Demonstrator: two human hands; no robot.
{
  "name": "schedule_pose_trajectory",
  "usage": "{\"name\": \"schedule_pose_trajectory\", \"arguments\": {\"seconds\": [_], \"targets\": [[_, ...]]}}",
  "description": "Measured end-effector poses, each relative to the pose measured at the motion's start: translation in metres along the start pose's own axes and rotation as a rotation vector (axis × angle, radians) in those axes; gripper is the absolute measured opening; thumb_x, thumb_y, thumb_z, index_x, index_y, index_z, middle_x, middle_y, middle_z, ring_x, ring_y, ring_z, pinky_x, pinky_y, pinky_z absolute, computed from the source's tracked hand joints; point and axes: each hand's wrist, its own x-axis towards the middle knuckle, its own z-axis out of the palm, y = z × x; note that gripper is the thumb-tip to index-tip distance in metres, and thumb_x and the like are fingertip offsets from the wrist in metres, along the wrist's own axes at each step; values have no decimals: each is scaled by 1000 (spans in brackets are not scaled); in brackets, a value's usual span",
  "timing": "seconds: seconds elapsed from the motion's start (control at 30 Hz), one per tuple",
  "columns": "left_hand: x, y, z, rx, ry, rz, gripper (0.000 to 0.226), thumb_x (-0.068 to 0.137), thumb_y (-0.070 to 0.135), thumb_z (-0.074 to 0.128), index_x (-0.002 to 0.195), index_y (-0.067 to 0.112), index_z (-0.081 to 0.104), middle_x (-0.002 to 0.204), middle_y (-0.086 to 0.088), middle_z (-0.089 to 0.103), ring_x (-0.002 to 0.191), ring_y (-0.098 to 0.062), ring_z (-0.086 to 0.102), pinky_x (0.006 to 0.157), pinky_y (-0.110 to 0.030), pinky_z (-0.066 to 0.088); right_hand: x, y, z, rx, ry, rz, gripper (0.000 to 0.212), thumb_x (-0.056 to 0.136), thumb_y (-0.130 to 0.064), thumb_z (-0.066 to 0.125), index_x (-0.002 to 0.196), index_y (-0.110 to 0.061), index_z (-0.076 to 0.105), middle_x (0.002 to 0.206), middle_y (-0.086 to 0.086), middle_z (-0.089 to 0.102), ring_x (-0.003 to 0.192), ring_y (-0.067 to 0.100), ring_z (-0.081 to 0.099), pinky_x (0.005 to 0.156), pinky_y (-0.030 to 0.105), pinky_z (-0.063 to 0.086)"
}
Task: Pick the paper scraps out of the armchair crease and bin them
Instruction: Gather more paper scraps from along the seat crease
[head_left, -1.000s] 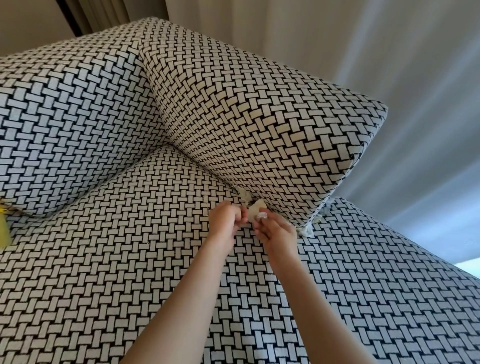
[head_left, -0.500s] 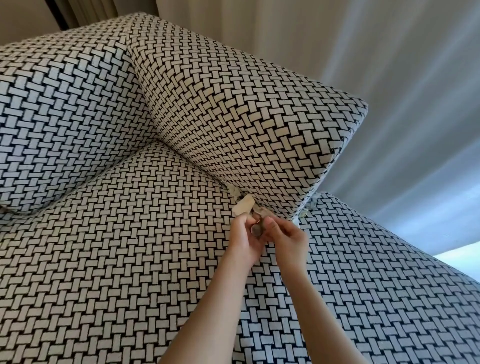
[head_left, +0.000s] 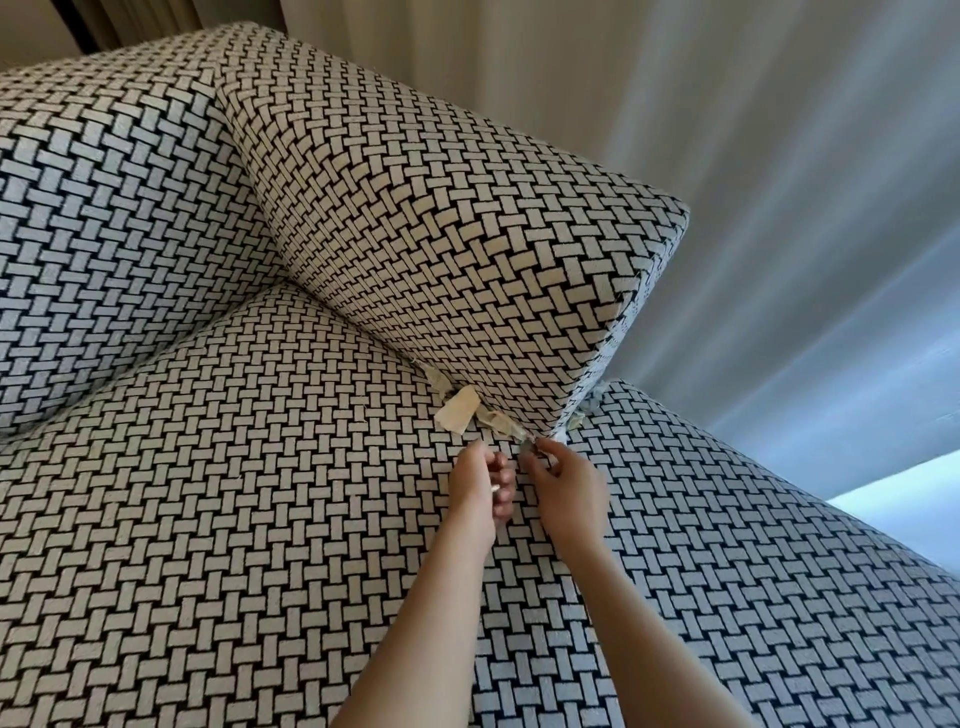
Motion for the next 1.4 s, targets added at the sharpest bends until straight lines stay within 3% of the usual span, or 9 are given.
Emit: {"name": "schedule_pose_trajectory", "arguments": {"seconds": [0.13,0.33,0.43,0.6,0.87,1.07,1.17,1.3,1.4], "targets": [[-3,5,-1,-76,-40,-33,26,92,14,37,71,8,52,57,-6,69,44,-14,64,36,-15,47,4,1,-4,230,-15,64,22,94,-30,49,89,-26,69,59,-8,58,51,10,49,47,21,34],[2,3,1,-52,12,22,21,91,16,43,96,3,60,89,-10,68,74,-17,64,45,-21,54,-10,2,-16,658,-194,7,9,82,-13,66,80,-21,72,61,-11,67,56,-2,58,54,12,46],[3,3,3,-51,22,4,18,92,18,45,86,5,56,83,-10,62,69,-16,61,43,-20,53,-8,-1,-15,684,-190,58,5,78,-17,70,77,-22,71,58,-9,65,50,0,56,49,12,45],[-3,-12,31,-155,-84,-140,26,94,15,49,71,5,50,51,-4,58,34,-7,53,34,-16,47,13,7,-27,881,146,324,7,91,-15,55,93,-12,61,61,-1,53,45,7,47,42,16,43],[14,-12,48,-190,2,-125,34,96,20,36,63,13,37,35,7,28,22,-3,22,27,-10,13,52,28,-28,163,151,87,26,90,-22,52,116,-22,58,57,-5,53,48,11,48,49,26,41],[18,-16,53,-149,74,-104,32,93,19,39,61,15,35,49,5,27,23,-4,20,28,-10,12,83,22,-34,-273,-60,46,29,90,-31,52,118,-30,56,98,5,67,80,24,64,64,31,52],[18,-16,49,-143,32,-126,32,93,20,39,62,15,34,44,6,28,23,-4,20,27,-11,12,84,22,-36,-326,-41,-7,26,92,-28,49,116,-26,59,100,5,68,85,24,62,65,31,49],[18,-16,47,-137,-10,-128,33,92,18,38,60,16,33,34,8,28,23,-4,21,26,-11,12,69,34,-33,-121,105,-36,25,93,-33,49,104,-20,67,83,2,69,67,17,56,51,25,36],[19,-17,48,-146,-4,-108,34,92,17,37,59,16,31,33,8,29,23,-4,22,26,-10,12,67,36,-33,-36,88,-56,26,92,-35,49,102,-21,68,81,0,70,64,14,57,56,28,42]]}}
